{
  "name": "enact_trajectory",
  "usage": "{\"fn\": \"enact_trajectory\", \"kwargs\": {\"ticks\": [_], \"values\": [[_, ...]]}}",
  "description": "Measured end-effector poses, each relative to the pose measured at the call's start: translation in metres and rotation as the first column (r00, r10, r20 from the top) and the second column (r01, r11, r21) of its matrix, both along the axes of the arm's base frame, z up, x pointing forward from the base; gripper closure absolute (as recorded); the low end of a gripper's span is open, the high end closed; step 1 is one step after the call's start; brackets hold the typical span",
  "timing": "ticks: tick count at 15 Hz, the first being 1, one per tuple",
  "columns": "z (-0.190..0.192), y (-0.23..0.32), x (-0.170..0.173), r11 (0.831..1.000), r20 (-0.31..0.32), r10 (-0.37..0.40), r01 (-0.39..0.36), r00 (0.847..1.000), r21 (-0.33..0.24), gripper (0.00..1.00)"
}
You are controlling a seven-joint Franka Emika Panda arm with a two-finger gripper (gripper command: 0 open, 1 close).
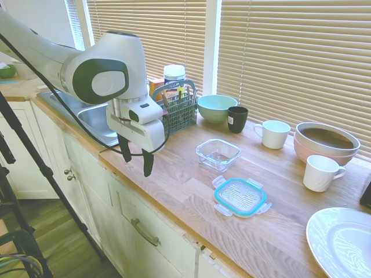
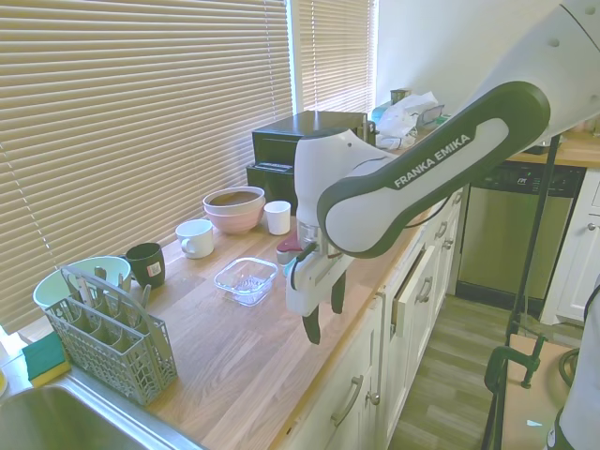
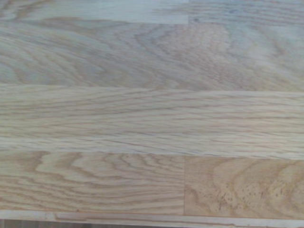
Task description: Cover the lid of the food container
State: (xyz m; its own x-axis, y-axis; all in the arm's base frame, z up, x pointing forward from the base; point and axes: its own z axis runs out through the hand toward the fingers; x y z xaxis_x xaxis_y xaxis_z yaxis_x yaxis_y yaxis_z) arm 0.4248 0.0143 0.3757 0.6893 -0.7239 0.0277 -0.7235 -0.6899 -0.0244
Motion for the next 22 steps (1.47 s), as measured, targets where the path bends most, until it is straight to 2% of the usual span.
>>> {"fn": "enact_trajectory", "kwargs": {"ticks": [7, 12, 15, 18, 22], "values": [[0.006, -0.035, 0.004, 1.000, 0.011, -0.020, 0.020, 1.000, 0.012, 0.00], [0.026, -0.105, 0.017, 0.999, 0.025, -0.027, 0.026, 0.999, 0.041, 0.00], [0.038, -0.140, 0.033, 0.996, 0.032, -0.029, 0.026, 0.999, 0.087, 0.00], [0.035, -0.182, 0.050, 0.992, 0.032, -0.030, 0.026, 0.999, 0.121, 0.00], [0.026, -0.236, 0.070, 0.991, 0.033, -0.009, 0.004, 0.999, 0.133, 0.00]]}}
